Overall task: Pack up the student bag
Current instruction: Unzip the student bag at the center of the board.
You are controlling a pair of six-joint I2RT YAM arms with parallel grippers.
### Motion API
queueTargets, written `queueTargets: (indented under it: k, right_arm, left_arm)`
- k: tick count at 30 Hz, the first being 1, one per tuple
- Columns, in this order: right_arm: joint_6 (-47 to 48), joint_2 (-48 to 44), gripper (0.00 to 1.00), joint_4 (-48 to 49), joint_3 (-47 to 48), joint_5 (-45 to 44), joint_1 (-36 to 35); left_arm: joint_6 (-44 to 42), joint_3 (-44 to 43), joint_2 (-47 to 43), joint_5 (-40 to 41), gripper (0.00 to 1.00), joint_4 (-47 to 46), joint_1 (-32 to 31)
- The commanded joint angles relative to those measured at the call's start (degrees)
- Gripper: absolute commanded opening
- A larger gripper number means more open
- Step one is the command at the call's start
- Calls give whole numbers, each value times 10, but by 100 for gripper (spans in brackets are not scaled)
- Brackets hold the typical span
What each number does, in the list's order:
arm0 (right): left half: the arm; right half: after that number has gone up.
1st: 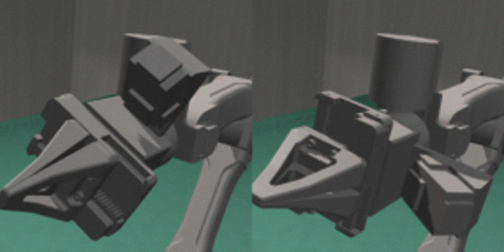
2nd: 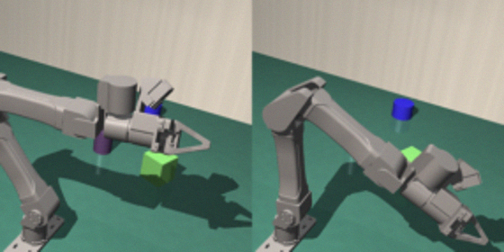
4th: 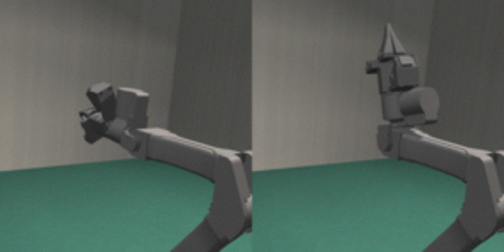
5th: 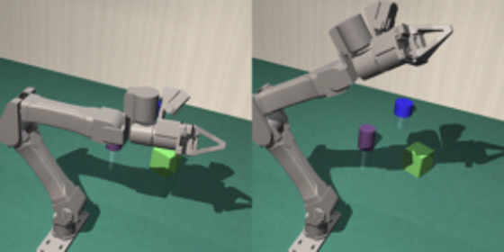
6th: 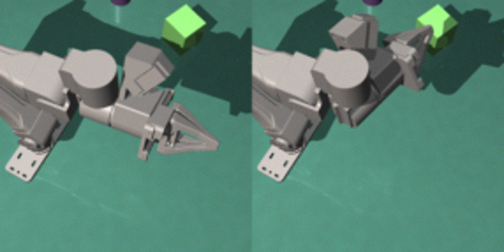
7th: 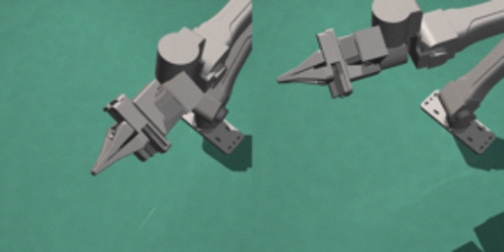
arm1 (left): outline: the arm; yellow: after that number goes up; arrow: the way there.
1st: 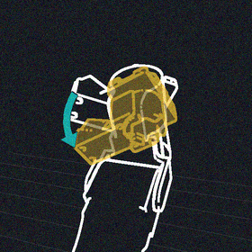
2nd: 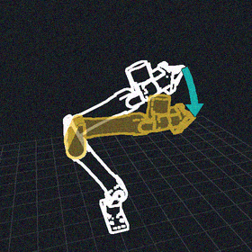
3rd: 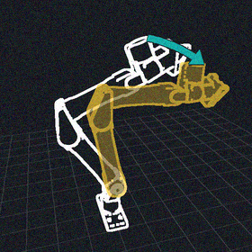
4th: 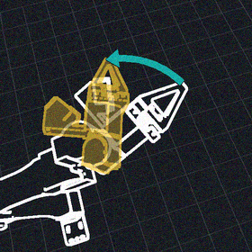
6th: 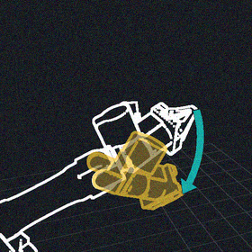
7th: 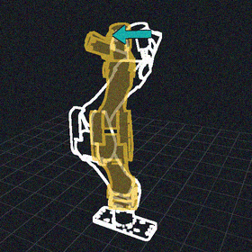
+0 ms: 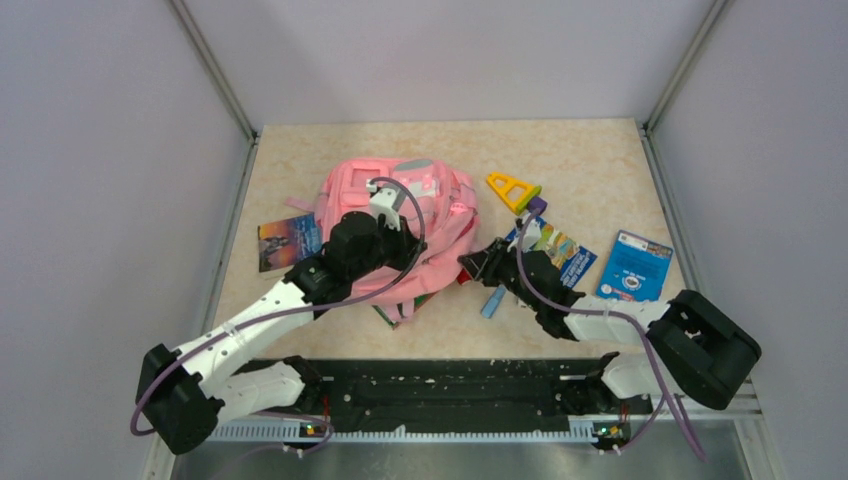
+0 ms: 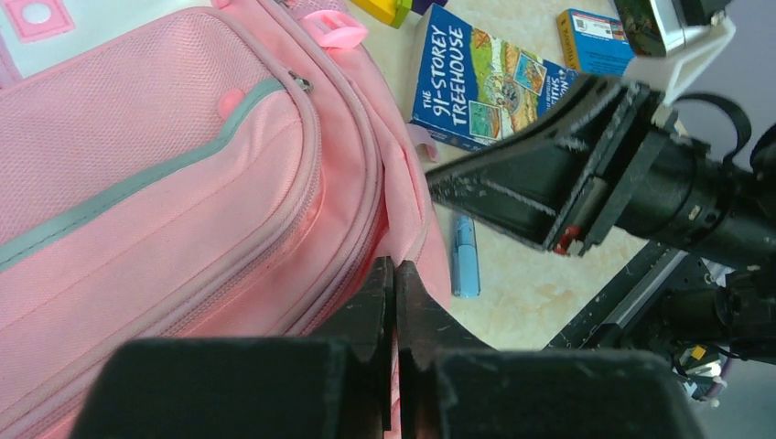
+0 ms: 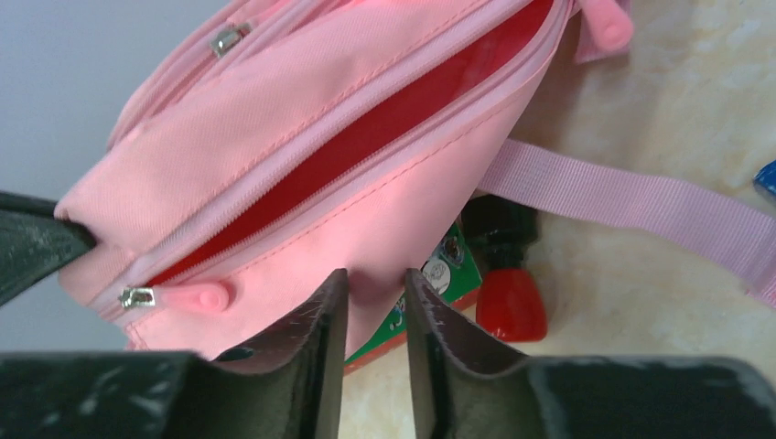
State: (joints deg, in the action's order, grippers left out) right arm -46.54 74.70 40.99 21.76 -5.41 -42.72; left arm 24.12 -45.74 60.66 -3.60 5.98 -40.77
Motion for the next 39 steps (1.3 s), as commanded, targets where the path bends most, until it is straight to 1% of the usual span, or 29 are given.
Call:
queueTargets:
  k: [1,2,3,5,7,10,11,14,15,17,18,20,22,26,34,36,39]
  right_arm:
    - [57,14,9,-4,79,48,45]
    - [70,20,3,-14,89,51,54]
    - [85,26,0,-22,100,65,64]
    - [116,42,0,-32,120,73,84]
    - [141,63,0,-53,146,102,107]
    - [178,49,0,-64,147,153,124]
    - [192,33,6,-62,137,168,125]
    - [213,-23,37,-50,93,212,125]
    - [216,-40,46,-44,78,231,125]
    - [222,-68,57,-31,50,287,124]
    - [227,-74,61,-25,45,320,124]
    - [240,-74,66,-27,48,377,120]
    - [265,-67,67,-43,59,398,107]
    - [312,-44,68,-71,84,391,72]
    - [340,9,68,-69,121,388,54]
    - [345,23,67,-72,133,388,49]
    - [350,41,63,-76,148,394,41]
  left_arm:
    - [8,-24,0,-58,0,-86,3]
    - [8,-29,5,-65,0,-83,3]
    - [9,-35,11,-72,0,-81,3]
    - [16,-46,24,-82,0,-81,2]
    - [25,-52,35,-89,0,-85,3]
    - [22,-59,43,-87,0,-83,5]
    - [19,-59,42,-84,0,-81,8]
    - [14,-54,43,-89,0,-75,27]
    - [15,-54,47,-100,0,-71,33]
    - [10,-61,58,-120,0,-62,39]
    - [6,-63,62,-130,0,-62,39]
    - [-1,-67,70,-150,0,-43,39]
    - [-8,-73,75,-166,0,-34,39]
    - [-22,-79,79,-184,0,-26,39]
    - [-29,-81,85,-210,0,-27,39]
    - [-31,-81,86,-215,0,-29,40]
    - [-34,-81,87,-218,0,-29,39]
